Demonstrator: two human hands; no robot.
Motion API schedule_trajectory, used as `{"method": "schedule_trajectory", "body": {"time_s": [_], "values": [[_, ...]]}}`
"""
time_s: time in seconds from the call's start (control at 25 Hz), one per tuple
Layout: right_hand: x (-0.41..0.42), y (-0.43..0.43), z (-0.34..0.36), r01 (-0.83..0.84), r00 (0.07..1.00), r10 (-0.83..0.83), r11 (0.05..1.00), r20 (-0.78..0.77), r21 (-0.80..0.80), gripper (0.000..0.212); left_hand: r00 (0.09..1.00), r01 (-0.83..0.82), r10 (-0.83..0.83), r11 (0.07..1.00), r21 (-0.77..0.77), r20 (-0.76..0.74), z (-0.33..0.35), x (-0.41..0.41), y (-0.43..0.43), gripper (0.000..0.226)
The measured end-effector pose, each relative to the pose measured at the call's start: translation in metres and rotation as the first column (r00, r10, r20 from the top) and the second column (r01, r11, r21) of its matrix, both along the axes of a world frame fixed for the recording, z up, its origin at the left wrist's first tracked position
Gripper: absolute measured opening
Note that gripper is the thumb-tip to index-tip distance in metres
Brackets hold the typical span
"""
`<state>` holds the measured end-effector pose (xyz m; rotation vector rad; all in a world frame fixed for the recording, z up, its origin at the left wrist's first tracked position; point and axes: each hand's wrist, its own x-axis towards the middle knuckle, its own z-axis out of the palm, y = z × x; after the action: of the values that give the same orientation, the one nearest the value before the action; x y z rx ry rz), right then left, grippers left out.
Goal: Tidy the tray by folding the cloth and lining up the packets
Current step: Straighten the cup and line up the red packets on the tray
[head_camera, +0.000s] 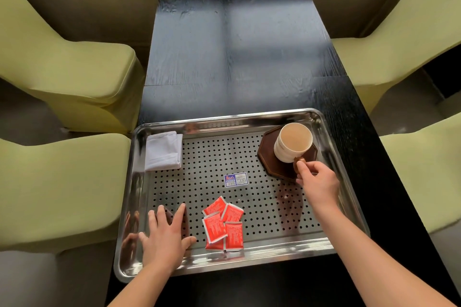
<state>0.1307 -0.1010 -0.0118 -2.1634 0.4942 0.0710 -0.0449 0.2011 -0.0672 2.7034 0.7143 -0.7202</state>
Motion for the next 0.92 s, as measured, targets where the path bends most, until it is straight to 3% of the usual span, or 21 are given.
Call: {"method": "schedule_trajectory", "body": {"time_s": [0.36,0.6,0.76,0.84,0.92], "values": [[-0.006,-0.006,0.001,0.044,0.999,-0.046,0.995,0.021,0.084,0.028,1.0,-0.022,0.022,0.999,-0.039,-0.008,0.005,0.002,-0.001,0.09],[-0.011,-0.025,-0.002,0.1,0.994,-0.093,0.988,-0.063,0.115,0.015,0.995,-0.102,0.103,0.992,-0.069,0.011,0.008,0.007,0.003,0.078],[-0.025,-0.018,-0.011,0.026,0.989,-0.014,0.996,-0.146,0.081,0.009,0.966,-0.13,0.135,0.991,-0.038,0.223,0.013,0.034,0.004,0.071],[-0.038,-0.004,-0.02,-0.045,0.982,0.06,0.995,-0.178,0.086,0.006,0.93,-0.085,0.089,0.996,-0.025,0.357,0.014,0.066,0.013,0.075],[-0.046,0.01,-0.028,-0.07,0.979,0.089,0.992,-0.183,0.109,0.007,0.923,-0.005,-0.011,0.999,0.041,0.383,0.01,0.105,0.032,0.079]]}}
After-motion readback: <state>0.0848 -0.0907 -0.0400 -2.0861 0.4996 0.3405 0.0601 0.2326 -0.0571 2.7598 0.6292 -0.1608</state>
